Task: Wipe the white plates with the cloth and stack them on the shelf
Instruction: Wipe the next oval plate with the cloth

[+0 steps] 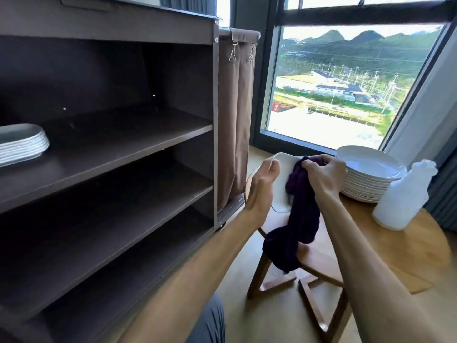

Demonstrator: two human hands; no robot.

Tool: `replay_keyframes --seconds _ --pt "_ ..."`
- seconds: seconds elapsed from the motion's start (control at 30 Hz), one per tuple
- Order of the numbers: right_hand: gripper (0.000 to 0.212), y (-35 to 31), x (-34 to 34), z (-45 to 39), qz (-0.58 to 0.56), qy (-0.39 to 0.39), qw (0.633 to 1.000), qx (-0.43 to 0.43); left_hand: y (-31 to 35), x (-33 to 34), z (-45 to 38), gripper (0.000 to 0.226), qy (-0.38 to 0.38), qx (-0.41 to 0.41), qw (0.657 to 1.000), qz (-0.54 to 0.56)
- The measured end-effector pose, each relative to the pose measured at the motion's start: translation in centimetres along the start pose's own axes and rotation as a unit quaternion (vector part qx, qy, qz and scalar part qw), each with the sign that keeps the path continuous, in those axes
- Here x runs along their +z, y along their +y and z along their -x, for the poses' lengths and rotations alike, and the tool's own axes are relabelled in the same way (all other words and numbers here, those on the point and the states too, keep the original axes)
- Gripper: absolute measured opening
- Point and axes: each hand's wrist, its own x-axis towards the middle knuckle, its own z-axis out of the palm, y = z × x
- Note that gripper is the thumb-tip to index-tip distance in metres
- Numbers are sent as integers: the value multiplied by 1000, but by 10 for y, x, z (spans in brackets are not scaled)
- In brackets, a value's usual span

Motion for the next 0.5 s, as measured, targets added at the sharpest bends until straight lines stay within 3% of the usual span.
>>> replay_keyframes --seconds 0.23,0.33,0.4,0.5 --pt "15 -18 5 30 -145 -86 984 -63 2 20 -15 41 17 -40 999 6" --pt "15 -26 4 44 -196 -159 967 -18 0 21 -23 64 22 -99 989 105" --pt "16 -25 3 44 -169 -208 963 -14 -9 20 -27 80 3 -137 972 190" --pt "16 -20 -1 39 -110 -264 957 -44 0 17 -16 58 37 -119 968 220"
